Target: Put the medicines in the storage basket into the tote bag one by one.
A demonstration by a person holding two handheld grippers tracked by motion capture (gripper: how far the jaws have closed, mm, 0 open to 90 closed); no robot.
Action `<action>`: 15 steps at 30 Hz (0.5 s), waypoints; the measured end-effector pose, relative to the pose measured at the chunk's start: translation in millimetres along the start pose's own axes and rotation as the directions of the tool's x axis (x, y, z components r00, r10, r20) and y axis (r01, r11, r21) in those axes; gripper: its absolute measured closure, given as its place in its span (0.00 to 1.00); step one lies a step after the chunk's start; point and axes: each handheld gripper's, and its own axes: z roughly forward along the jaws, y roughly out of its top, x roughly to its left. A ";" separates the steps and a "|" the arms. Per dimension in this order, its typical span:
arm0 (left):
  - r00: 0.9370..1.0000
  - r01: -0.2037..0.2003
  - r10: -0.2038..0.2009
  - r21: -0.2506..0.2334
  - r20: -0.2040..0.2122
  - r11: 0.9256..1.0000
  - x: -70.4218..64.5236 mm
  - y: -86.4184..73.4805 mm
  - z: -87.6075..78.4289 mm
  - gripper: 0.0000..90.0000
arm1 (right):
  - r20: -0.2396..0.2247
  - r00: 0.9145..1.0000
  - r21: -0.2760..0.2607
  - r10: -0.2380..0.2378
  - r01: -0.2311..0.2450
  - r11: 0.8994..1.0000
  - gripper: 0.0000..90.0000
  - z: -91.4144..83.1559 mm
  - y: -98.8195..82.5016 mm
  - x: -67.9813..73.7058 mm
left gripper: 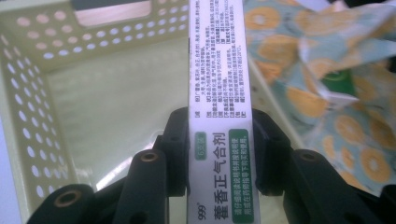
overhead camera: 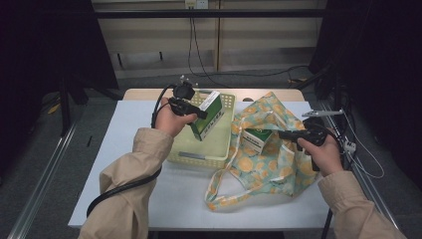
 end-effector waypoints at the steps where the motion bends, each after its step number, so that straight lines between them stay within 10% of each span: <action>1: 1.000 -0.019 0.019 -0.002 0.011 1.000 -3.2 -0.2 -3.9 0.70 | 0.004 1.000 -0.002 0.001 -0.001 1.000 0.99 -0.7 0.4 -0.5; 6: 0.993 -0.065 0.069 -0.044 0.091 0.997 -24.0 -0.6 -14.3 0.70 | 0.011 1.000 -0.003 0.005 -0.005 1.000 0.99 -2.5 1.1 0.2; 15: 0.957 -0.197 0.204 -0.054 0.206 0.979 -81.6 -6.5 -11.3 0.70 | 0.013 1.000 -0.007 -0.010 0.010 1.000 0.99 -6.0 3.3 4.8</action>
